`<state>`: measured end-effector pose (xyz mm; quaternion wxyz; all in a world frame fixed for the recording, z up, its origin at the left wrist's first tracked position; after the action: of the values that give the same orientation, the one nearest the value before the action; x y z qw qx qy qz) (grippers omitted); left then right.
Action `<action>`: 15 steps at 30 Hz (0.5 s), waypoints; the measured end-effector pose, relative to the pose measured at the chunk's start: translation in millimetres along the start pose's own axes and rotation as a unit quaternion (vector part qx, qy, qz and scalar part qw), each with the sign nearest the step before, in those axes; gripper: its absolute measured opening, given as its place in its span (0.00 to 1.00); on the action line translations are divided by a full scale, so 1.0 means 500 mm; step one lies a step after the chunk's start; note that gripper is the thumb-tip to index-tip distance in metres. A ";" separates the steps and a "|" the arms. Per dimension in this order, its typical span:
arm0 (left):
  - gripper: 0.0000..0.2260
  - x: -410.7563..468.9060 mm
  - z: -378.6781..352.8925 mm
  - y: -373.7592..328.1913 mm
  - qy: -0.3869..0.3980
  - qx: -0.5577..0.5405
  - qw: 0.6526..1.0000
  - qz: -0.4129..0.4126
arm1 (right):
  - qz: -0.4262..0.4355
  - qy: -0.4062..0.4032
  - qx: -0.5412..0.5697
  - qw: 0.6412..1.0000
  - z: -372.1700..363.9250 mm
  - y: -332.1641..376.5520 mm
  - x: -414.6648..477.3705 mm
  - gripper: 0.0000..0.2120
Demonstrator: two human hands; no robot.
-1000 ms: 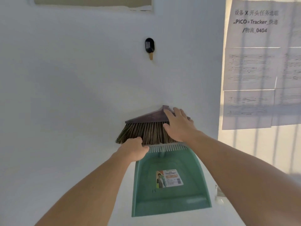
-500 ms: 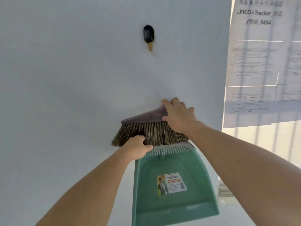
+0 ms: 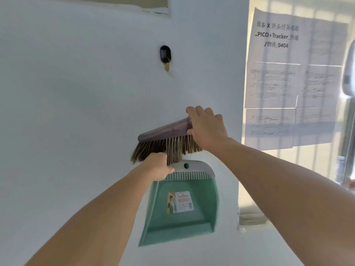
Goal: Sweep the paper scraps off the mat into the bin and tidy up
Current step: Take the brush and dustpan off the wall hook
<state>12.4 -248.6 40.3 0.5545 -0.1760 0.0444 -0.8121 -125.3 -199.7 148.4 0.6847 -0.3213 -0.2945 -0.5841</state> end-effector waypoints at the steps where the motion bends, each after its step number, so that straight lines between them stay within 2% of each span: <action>1: 0.15 -0.008 0.004 -0.010 -0.005 0.012 1.000 -0.007 | 0.002 -0.004 -0.002 1.000 0.013 -0.003 -0.008 0.20; 5: 0.18 -0.041 0.013 -0.044 -0.021 0.040 0.999 -0.014 | -0.006 0.013 0.000 1.000 0.059 -0.029 -0.047 0.16; 10: 0.21 -0.107 0.028 -0.099 -0.021 0.070 0.997 -0.017 | -0.072 0.023 0.036 0.996 0.126 -0.081 -0.129 0.16; 15: 0.13 -0.206 0.020 -0.183 -0.007 0.093 0.995 -0.026 | -0.096 0.050 0.054 0.993 0.192 -0.110 -0.241 0.15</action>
<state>-32.0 -118.2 49.8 0.5477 -0.1302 -0.0400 -0.8255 -199.9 -57.1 119.2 0.6558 -0.2248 -0.3202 -0.6456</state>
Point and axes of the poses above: each hand's wrist, its own x-axis towards the middle knuckle, its own z-axis out of the back of the hand, y = z × x, the point moved 7 cm from there along x, towards the middle knuckle, and after that the axes turned 3 degrees about -z, right-handed, at the moved point
